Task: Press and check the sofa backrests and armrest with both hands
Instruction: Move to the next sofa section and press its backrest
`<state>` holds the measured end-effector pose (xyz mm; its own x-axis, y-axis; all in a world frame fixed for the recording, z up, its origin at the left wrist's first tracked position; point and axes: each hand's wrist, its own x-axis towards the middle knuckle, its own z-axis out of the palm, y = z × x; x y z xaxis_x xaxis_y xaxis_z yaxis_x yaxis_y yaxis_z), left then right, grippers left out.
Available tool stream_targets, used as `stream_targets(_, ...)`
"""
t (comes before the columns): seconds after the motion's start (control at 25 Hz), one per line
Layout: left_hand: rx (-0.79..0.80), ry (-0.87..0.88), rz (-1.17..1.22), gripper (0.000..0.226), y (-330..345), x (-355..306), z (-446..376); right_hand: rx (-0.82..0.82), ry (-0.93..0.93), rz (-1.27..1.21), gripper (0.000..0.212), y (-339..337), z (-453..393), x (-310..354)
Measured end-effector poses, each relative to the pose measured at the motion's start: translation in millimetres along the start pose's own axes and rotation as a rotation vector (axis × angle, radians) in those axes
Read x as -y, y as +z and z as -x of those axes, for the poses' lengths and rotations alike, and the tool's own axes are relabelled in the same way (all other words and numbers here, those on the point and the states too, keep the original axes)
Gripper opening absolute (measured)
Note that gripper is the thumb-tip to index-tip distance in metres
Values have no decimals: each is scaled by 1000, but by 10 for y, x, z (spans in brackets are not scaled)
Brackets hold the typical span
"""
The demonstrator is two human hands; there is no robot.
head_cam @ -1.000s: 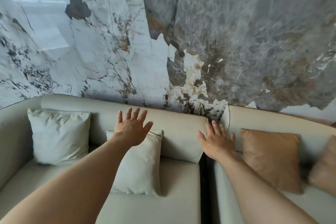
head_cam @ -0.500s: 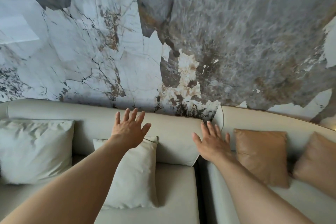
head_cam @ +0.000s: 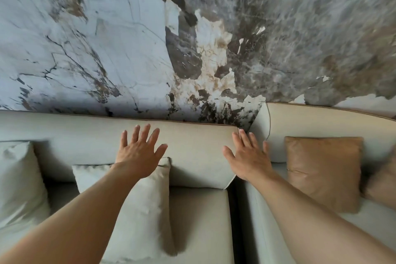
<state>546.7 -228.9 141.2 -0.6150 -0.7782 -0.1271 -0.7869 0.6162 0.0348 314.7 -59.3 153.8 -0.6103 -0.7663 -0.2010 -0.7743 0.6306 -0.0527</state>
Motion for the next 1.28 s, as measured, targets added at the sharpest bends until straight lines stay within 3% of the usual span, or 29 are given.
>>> stream_targets(0.28, -19, 30, -66, 70, 776, -42, -617, 56, -57, 4, 71, 682, -751, 1)
stream_targets(0.72, -110, -13, -89, 76, 1579, 276, -1374, -167, -134, -115, 76, 1711, -1628, 366)
stream_targets(0.84, -186, -34, -28, 72, 1710, 267, -1677, -293, -116, -92, 74, 1870, -1822, 495)
stream_targets(1.0, -466, -30, 54, 63, 2016, 270, -1823, -538, -67, -31, 66, 2117, -1906, 576)
stream_targets(1.28, -577, -30, 35, 61, 2082, 274, -1939, -610, -65, -18, 65, 2166, -2026, 588)
